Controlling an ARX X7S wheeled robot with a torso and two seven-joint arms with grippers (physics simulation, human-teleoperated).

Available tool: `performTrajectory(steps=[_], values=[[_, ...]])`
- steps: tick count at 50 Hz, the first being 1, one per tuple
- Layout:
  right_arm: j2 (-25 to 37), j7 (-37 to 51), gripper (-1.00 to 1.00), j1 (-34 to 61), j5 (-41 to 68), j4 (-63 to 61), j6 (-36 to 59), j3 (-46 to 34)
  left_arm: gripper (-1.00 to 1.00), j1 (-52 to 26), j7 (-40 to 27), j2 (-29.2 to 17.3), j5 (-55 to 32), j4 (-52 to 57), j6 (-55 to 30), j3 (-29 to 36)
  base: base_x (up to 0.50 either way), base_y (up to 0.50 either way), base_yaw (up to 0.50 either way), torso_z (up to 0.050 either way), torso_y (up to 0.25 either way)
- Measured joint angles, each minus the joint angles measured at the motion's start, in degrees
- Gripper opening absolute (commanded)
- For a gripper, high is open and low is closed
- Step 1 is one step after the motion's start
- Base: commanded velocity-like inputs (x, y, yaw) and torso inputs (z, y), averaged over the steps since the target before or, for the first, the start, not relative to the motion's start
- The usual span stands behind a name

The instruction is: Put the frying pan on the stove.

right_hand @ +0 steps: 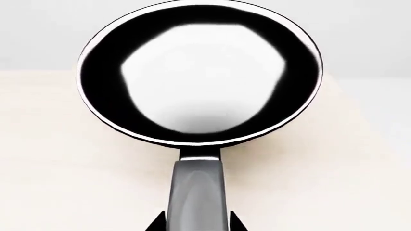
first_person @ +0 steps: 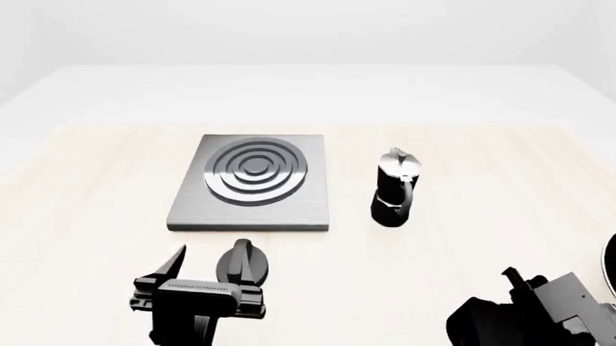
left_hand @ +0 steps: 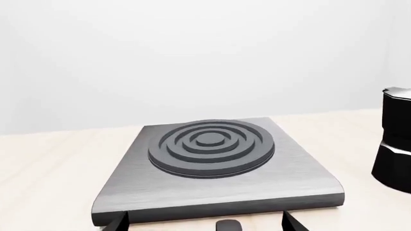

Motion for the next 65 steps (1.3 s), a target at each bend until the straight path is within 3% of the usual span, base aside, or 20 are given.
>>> performTrajectory(steps=[28, 65], values=[[3.83, -2.86, -1.0, -5.05, 0.55, -25.2, 10.22, -8.38, 1.0, -0.05, -0.97, -0.56, 0.32, 1.24, -0.73, 0.72, 0.0, 0.0, 0.0, 0.0, 0.001], [7.59, -13.24, -1.0, 0.18, 2.33, -38.69, 18.69, -21.14, 1.0, 0.34, -1.67, -0.93, -0.33, 0.56, 0.33, 0.91, 0.0, 0.0, 0.0, 0.0, 0.001]])
